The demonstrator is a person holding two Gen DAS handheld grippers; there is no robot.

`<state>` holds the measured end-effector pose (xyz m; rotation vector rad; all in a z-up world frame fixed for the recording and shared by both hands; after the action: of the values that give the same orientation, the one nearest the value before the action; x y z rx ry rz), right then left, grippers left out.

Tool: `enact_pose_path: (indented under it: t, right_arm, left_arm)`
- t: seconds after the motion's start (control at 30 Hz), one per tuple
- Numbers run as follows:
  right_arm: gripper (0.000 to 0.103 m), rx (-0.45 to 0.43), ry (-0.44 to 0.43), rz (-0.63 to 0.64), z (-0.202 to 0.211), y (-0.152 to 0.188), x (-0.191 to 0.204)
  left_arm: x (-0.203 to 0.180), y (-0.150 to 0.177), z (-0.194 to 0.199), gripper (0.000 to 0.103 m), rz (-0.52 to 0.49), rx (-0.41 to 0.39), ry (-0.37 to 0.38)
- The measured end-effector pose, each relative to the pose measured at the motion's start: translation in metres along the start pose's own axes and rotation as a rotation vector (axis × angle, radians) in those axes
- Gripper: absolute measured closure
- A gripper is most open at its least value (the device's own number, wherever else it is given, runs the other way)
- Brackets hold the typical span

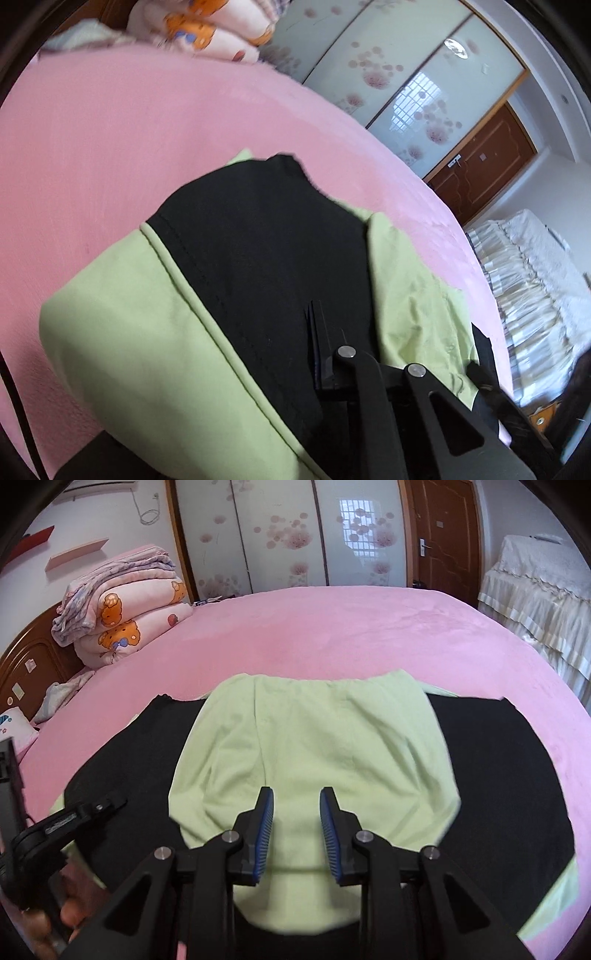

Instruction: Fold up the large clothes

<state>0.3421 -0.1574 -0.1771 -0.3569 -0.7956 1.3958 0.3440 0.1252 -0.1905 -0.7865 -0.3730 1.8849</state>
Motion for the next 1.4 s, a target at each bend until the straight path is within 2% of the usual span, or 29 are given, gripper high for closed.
enact_pose_path:
  t: [0.03,0.1,0.13,0.23,0.4,0.53,0.63,0.67,0.7,0.8,0.87,0.93,1.0,1.07,1.1,1.13,1.2,1.3,1.4]
  right_arm:
    - [0.078,0.019,0.009,0.005,-0.009,0.001,0.000]
    - [0.081,0.155,0.018,-0.011,-0.040,0.018,-0.004]
    - [0.081,0.187,0.021,-0.018,-0.048,0.026,-0.006]
    - [0.081,0.160,0.023,-0.013,-0.047,0.032,-0.006]
    - [0.081,0.155,-0.072,-0.126,-0.040,0.035,-0.018]
    - [0.082,0.153,-0.186,-0.205,-0.031,0.040,-0.030]
    - [0.085,0.140,-0.319,-0.342,-0.006,0.045,-0.051]
    - [0.085,0.116,-0.340,-0.391,0.011,0.048,-0.065]
    - [0.085,0.095,-0.329,-0.416,0.026,0.052,-0.078]
    - [0.084,0.006,-0.190,-0.465,0.090,0.073,-0.138]
    - [0.084,-0.019,-0.085,-0.498,0.122,0.091,-0.176]
    - [0.082,-0.018,0.030,-0.540,0.149,0.115,-0.214]
    - [0.082,-0.015,0.088,-0.580,0.169,0.135,-0.241]
    - [0.082,-0.014,0.118,-0.608,0.180,0.149,-0.255]
    - [0.082,-0.021,0.110,-0.623,0.184,0.153,-0.259]
    - [0.082,-0.029,0.104,-0.633,0.188,0.156,-0.262]
    - [0.082,-0.042,0.098,-0.636,0.191,0.157,-0.263]
    - [0.082,-0.063,0.087,-0.635,0.189,0.147,-0.265]
    - [0.082,-0.092,0.068,-0.634,0.195,0.137,-0.261]
  left_arm:
    - [-0.003,-0.003,0.003,0.096,-0.015,-0.011,-0.004]
    - [-0.016,-0.006,0.013,0.096,-0.057,-0.035,-0.005]
    - [-0.024,-0.007,0.017,0.096,-0.080,-0.044,-0.006]
    - [-0.051,-0.012,0.032,0.096,-0.157,-0.104,-0.014]
    - [-0.112,-0.016,0.054,0.096,-0.262,-0.152,0.014]
    - [-0.177,-0.006,0.068,0.096,-0.391,-0.187,0.025]
    - [-0.241,0.018,0.083,0.096,-0.511,-0.211,0.089]
    - [-0.261,0.029,0.085,0.096,-0.544,-0.211,0.114]
    - [-0.282,0.043,0.087,0.096,-0.580,-0.207,0.139]
    - [-0.335,0.099,0.080,0.095,-0.693,-0.161,0.203]
    - [-0.358,0.147,0.059,0.094,-0.791,-0.088,0.195]
    - [-0.364,0.193,0.028,0.086,-0.869,0.024,0.141]
    - [-0.358,0.220,0.005,0.082,-0.893,0.120,0.100]
    - [-0.351,0.230,-0.001,0.076,-0.900,0.147,0.084]
    - [-0.350,0.228,0.003,0.067,-0.898,0.145,0.095]
    - [-0.350,0.227,0.008,0.046,-0.893,0.160,0.121]
    - [-0.348,0.217,0.021,0.021,-0.854,0.188,0.167]
    - [-0.347,0.200,0.051,0.019,-0.811,0.197,0.240]
    - [-0.340,0.182,0.083,0.019,-0.763,0.195,0.282]
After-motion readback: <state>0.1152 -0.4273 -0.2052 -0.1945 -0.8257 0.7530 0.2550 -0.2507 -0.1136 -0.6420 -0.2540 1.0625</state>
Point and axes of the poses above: each gripper's, at about its wrist camera, not at the fingertips, and z roughly against the way its jaws point, x to its left, y to its underside, the point moved 6 cm from there along -z, roughly the way its jaws point, and after that the axes turned 11 degrees about -y, right-handed, at the moved point
